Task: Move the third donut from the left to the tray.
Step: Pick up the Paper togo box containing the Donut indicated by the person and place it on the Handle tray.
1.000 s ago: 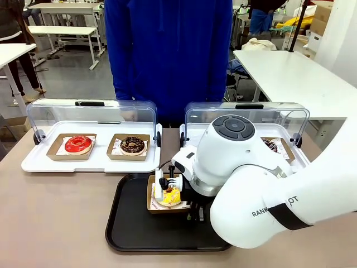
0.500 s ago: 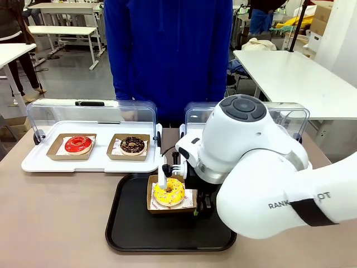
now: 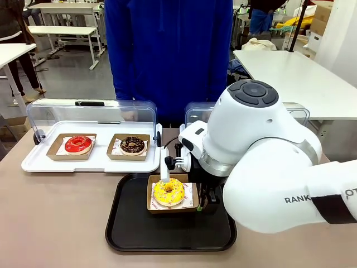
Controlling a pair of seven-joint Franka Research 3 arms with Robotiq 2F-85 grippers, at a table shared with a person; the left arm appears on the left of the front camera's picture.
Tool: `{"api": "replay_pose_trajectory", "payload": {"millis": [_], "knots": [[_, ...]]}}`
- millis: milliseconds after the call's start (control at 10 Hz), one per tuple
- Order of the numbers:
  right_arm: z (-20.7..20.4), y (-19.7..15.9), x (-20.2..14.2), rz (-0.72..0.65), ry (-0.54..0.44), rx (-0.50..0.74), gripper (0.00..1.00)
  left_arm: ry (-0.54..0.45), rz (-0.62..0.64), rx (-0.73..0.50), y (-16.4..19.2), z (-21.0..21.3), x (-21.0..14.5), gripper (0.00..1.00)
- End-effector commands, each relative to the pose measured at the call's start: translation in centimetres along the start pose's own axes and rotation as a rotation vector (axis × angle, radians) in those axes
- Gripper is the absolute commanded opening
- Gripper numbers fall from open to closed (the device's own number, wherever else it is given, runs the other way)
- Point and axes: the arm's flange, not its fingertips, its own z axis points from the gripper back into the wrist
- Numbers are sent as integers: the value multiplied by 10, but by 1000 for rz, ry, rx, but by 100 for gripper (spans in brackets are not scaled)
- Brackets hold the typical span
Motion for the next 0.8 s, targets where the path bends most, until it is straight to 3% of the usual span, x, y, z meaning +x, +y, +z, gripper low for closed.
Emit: {"api": "replay_pose_trajectory", "payload": {"millis": [0,700], "knots": [[-4,0,1,-11,1,-2,100,-11,-13,-3,-1,0,1,100],[-4,0,1,-11,1,-2,100,-11,-13,-3,-1,0,1,100]]}}
